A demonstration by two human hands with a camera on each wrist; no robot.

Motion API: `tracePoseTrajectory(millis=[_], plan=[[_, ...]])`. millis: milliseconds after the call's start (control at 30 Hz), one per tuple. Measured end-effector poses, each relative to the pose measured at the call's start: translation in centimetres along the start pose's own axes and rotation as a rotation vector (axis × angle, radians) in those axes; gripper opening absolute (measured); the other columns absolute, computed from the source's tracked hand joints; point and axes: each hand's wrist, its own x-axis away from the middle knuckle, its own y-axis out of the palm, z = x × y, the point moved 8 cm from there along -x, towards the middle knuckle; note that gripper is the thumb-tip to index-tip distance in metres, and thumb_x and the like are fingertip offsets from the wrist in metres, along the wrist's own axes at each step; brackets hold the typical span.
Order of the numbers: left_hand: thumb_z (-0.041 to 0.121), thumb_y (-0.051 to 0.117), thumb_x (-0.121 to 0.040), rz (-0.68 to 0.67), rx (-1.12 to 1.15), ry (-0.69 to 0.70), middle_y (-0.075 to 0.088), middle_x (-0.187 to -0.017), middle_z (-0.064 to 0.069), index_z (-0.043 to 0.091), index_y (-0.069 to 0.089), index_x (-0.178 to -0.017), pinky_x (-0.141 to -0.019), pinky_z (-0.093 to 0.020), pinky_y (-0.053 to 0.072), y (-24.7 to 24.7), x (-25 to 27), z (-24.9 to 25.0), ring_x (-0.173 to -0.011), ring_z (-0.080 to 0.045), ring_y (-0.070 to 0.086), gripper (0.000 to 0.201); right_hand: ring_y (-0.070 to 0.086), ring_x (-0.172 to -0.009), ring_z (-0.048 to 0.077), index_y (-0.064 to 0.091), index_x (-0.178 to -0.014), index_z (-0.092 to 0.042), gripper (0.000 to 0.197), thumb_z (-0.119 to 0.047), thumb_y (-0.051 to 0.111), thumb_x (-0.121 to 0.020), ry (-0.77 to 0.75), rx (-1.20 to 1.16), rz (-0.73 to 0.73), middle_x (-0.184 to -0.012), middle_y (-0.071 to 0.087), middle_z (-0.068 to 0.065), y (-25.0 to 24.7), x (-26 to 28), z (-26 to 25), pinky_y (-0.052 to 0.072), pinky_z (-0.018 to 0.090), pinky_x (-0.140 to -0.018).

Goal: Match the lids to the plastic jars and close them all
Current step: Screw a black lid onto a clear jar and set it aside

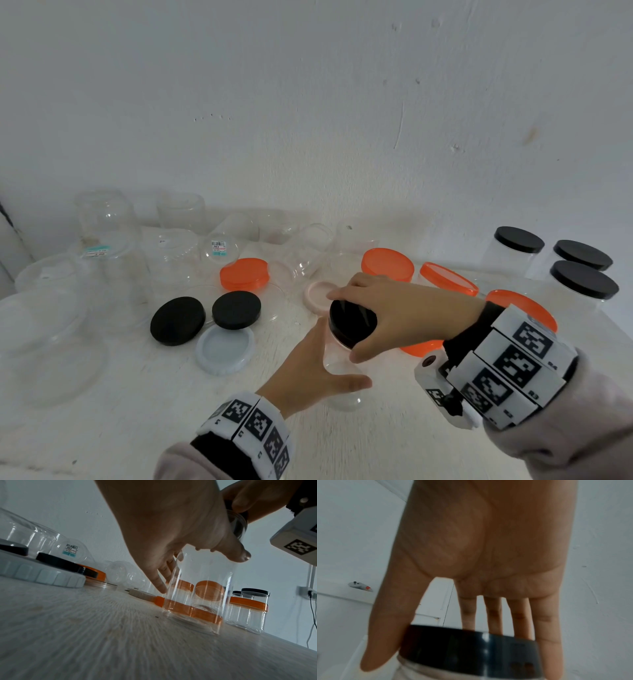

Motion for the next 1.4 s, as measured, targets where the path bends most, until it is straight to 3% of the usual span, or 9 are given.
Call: tracePoseTrajectory(millis=[133, 233, 367, 500, 733, 1033, 1133, 1233, 1400], plan=[[0.063, 0.078, -0.062, -0.018, 0.017, 0.007, 0.038, -0.124, 0.05, 0.077, 0.019, -0.117, -0.081, 0.004, 0.035, 0.1, 0.1, 0.0, -0.115, 0.026, 0.036, 0.082, 0.046, -0.1, 0.016, 0.039, -0.135, -0.035, 0.074, -0.069, 0.064, -0.074, 0.065, 0.07, 0.055, -0.107, 0.043, -0.008, -0.3, -0.2, 0.1, 0.042, 0.027, -0.075], [0.064, 0.078, -0.063, -0.035, 0.03, 0.008, 0.039, -0.128, 0.047, 0.072, 0.019, -0.124, -0.086, -0.006, 0.034, 0.2, 0.2, 0.1, -0.117, 0.024, 0.036, 0.085, 0.048, -0.091, 0.015, 0.045, -0.126, -0.032, 0.07, -0.075, 0.058, -0.073, 0.095, 0.129, 0.096, -0.1, 0.043, -0.008, -0.4, -0.5, 0.0, 0.04, 0.027, -0.07], [0.06, 0.079, -0.064, -0.029, 0.041, 0.003, 0.041, -0.13, 0.043, 0.067, 0.021, -0.126, -0.088, -0.007, 0.035, 0.2, 0.2, 0.1, -0.119, 0.021, 0.038, 0.085, 0.048, -0.098, 0.015, 0.042, -0.133, -0.033, 0.075, -0.074, 0.059, -0.073, 0.068, 0.093, 0.081, -0.106, 0.045, -0.008, -0.4, -0.5, -0.1, 0.045, 0.029, -0.079], [0.06, 0.079, -0.064, -0.021, 0.021, -0.007, 0.04, -0.124, 0.048, 0.077, 0.02, -0.116, -0.081, 0.003, 0.035, 0.1, 0.2, 0.2, -0.116, 0.024, 0.037, 0.081, 0.047, -0.103, 0.012, 0.038, -0.137, -0.037, 0.077, -0.067, 0.066, -0.072, 0.029, 0.017, 0.074, -0.112, 0.045, -0.01, -0.4, 0.1, 0.2, 0.048, 0.031, -0.086], [0.064, 0.078, -0.061, -0.022, 0.02, -0.013, 0.04, -0.124, 0.049, 0.078, 0.018, -0.116, -0.085, -0.008, 0.035, 0.1, 0.3, 0.1, -0.114, 0.024, 0.038, 0.082, 0.048, -0.093, 0.008, 0.043, -0.134, -0.036, 0.078, -0.072, 0.065, -0.069, 0.02, -0.01, 0.192, -0.104, 0.047, -0.011, -0.4, 0.3, 0.5, 0.047, 0.025, -0.078], [0.065, 0.077, -0.06, -0.033, -0.011, -0.034, 0.04, -0.12, 0.053, 0.081, 0.018, -0.114, -0.084, -0.007, 0.035, 0.2, 0.2, -0.1, -0.112, 0.026, 0.038, 0.082, 0.046, -0.086, 0.008, 0.049, -0.124, -0.035, 0.069, -0.077, 0.057, -0.069, 0.048, -0.023, 0.331, -0.097, 0.045, -0.011, 0.4, 0.8, 0.8, 0.042, 0.022, -0.069], [0.07, 0.075, -0.058, -0.034, -0.027, -0.045, 0.038, -0.116, 0.056, 0.082, 0.016, -0.111, -0.084, -0.006, 0.036, 0.3, 0.3, 0.0, -0.112, 0.026, 0.039, 0.081, 0.046, -0.093, 0.011, 0.047, -0.124, -0.037, 0.068, -0.077, 0.052, -0.069, 0.069, -0.041, 0.384, -0.101, 0.045, -0.01, 0.8, 0.9, 1.1, 0.045, 0.024, -0.075], [0.075, 0.072, -0.055, -0.034, -0.033, -0.047, 0.036, -0.114, 0.058, 0.083, 0.017, -0.11, -0.081, -0.005, 0.035, 0.3, 0.3, 0.1, -0.109, 0.029, 0.038, 0.078, 0.04, -0.101, 0.01, 0.043, -0.128, -0.038, 0.067, -0.074, 0.052, -0.072, 0.083, -0.098, 0.442, -0.107, 0.043, -0.011, 1.5, 1.0, 1.3, 0.038, 0.02, -0.074], [0.077, 0.071, -0.054, -0.002, -0.061, -0.035, 0.039, -0.12, 0.052, 0.075, 0.02, -0.119, -0.083, -0.007, 0.037, 0.3, 0.3, -0.1, -0.111, 0.027, 0.038, 0.083, 0.035, -0.111, 0.009, 0.039, -0.138, -0.035, 0.07, -0.068, 0.054, -0.077, 0.083, -0.223, 0.542, -0.12, 0.039, -0.012, 2.8, 1.4, 1.5, 0.037, 0.02, -0.086]])
